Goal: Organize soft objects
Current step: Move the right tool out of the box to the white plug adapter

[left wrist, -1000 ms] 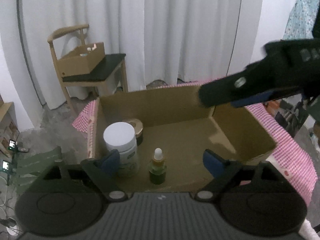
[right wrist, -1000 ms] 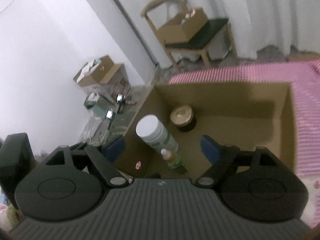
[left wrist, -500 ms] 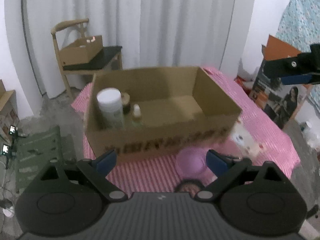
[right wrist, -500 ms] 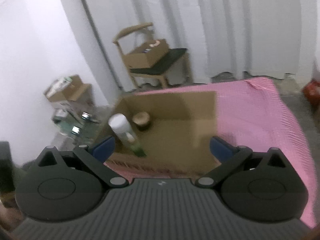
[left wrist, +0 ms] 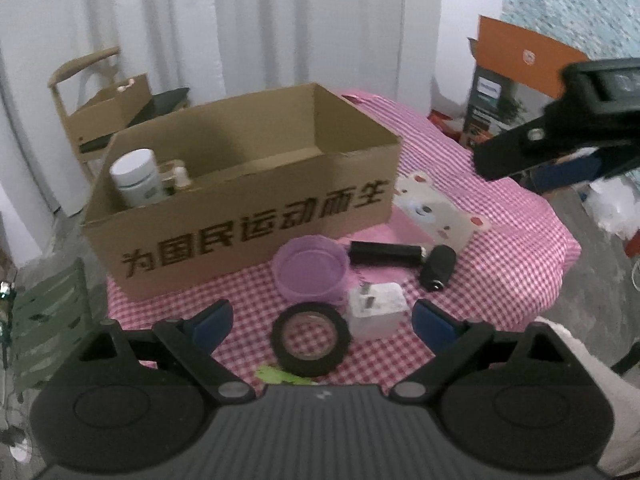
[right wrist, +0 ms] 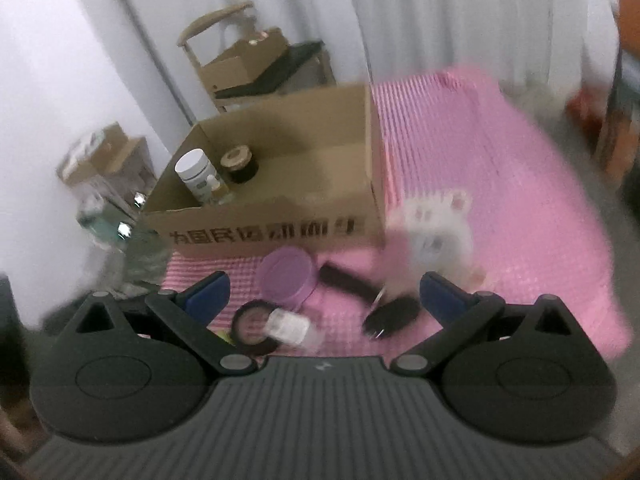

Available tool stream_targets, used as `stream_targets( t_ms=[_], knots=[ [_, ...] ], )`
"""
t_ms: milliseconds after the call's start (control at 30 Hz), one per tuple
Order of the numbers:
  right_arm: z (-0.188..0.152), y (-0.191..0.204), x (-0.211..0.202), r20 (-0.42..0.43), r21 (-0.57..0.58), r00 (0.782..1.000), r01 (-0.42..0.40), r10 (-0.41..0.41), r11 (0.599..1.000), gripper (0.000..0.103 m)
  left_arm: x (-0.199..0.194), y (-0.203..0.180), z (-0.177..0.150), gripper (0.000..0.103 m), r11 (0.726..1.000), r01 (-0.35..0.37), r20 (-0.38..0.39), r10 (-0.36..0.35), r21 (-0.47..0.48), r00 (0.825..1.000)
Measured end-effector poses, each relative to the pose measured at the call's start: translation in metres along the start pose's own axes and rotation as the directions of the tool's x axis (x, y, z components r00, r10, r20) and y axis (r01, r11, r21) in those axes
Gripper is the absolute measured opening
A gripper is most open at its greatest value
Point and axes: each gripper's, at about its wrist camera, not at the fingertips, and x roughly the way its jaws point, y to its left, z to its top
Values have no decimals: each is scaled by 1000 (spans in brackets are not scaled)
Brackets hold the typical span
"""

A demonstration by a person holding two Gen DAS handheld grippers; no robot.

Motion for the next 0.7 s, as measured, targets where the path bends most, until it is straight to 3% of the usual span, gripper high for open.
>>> stream_targets(
  t_ms=[133, 300, 400, 467, 700],
  knots=[
    [-13, -14, 26, -55, 113, 998, -33, 40, 993, 101, 12, -11, -4, 94, 999, 26, -5, -26, 38, 1000],
    [-18, -21, 60, -103, 207, 988, -94, 117, 974, 99, 30, -19, -5, 81, 996, 64, -29, -62, 61, 998],
    [-19, -24, 79, -131, 250, 981, -107, 144, 962, 91, 41, -22, -4, 67, 994, 81, -41, -79, 71, 996],
    [-19, -26, 90, -148, 269, 977, -112, 156, 956, 78, 47, -22, -3, 62, 993, 99, -53, -96, 69, 994],
    [-26, -31, 116, -204, 336, 958, -126, 203, 933, 50, 62, -24, -3, 42, 986, 149, -88, -142, 75, 986]
  ],
)
